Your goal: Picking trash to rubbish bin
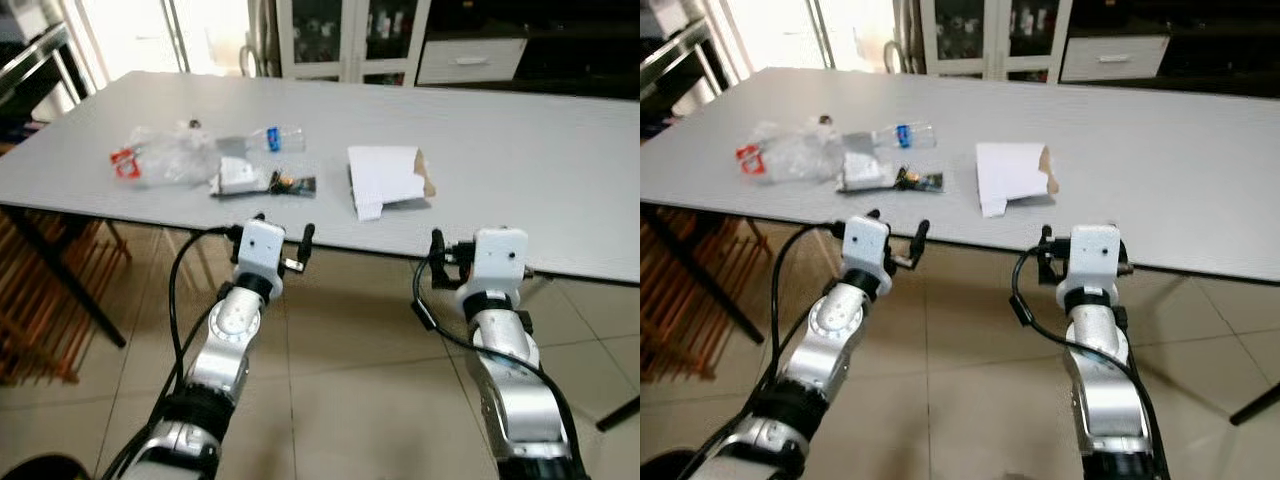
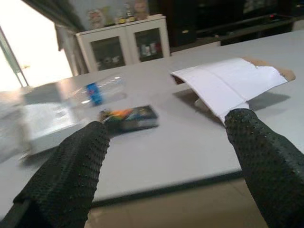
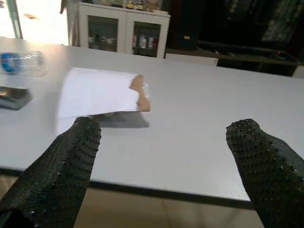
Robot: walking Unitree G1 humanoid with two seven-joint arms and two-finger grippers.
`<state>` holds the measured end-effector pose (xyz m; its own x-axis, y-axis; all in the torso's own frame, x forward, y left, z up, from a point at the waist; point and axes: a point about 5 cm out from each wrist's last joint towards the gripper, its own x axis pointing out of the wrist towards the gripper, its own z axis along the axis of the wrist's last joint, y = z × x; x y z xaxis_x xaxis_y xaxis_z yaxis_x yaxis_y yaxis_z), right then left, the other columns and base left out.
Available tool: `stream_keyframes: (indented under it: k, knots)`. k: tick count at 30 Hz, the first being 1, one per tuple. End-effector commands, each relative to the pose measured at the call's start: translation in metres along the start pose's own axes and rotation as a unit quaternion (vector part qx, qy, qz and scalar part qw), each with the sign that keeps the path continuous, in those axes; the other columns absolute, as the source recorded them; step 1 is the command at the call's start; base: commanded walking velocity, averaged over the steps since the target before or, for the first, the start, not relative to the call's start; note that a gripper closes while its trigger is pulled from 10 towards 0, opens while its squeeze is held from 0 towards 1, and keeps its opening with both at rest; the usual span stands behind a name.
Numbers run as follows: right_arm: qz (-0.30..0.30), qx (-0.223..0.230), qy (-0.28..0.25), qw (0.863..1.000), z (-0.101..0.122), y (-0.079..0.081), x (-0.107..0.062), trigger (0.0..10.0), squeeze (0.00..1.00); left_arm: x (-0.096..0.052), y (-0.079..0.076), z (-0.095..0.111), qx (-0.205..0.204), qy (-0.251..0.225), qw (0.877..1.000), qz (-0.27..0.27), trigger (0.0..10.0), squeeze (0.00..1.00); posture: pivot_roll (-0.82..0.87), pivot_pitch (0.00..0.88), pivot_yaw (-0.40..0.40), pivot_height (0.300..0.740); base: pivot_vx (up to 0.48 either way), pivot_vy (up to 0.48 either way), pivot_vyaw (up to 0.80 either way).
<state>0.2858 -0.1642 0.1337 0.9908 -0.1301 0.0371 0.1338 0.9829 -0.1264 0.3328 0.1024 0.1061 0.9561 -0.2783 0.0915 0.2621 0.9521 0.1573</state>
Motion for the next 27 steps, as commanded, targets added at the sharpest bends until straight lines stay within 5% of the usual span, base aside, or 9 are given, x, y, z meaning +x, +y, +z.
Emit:
stream_keyframes:
  k: [1,9,16,27]
  knots:
    - [-0.012,0.002,0.001,1.0,-0.0003,-0.0056,0.0009,10.0,0.38,0.0025,-0.0041,0.0038,0.004,-0.007,1.0,-0.011,10.0,0.0,-0.12,0.03,0.038,0.74,0.48,0.0,0.0]
    - [-0.018,0.003,0.004,1.0,-0.0008,-0.0061,0.0018,10.0,0.37,0.0022,-0.0049,0.0031,0.0,-0.005,1.0,-0.015,10.0,0.0,-0.12,0.029,0.037,0.74,0.341,0.0,-0.06]
    - [-0.021,0.005,0.007,1.0,-0.0022,-0.0066,0.002,10.0,0.33,0.0015,-0.0062,0.0038,-0.005,-0.009,1.0,-0.022,10.0,0.0,-0.12,0.029,0.037,0.74,0.0,0.0,-0.73]
    - [-0.021,0.004,0.009,1.0,-0.0026,-0.0057,0.0012,10.0,0.33,0.0006,-0.0073,0.0033,-0.003,-0.008,1.0,-0.026,10.0,0.0,-0.12,0.034,0.037,0.74,0.405,0.0,-0.73]
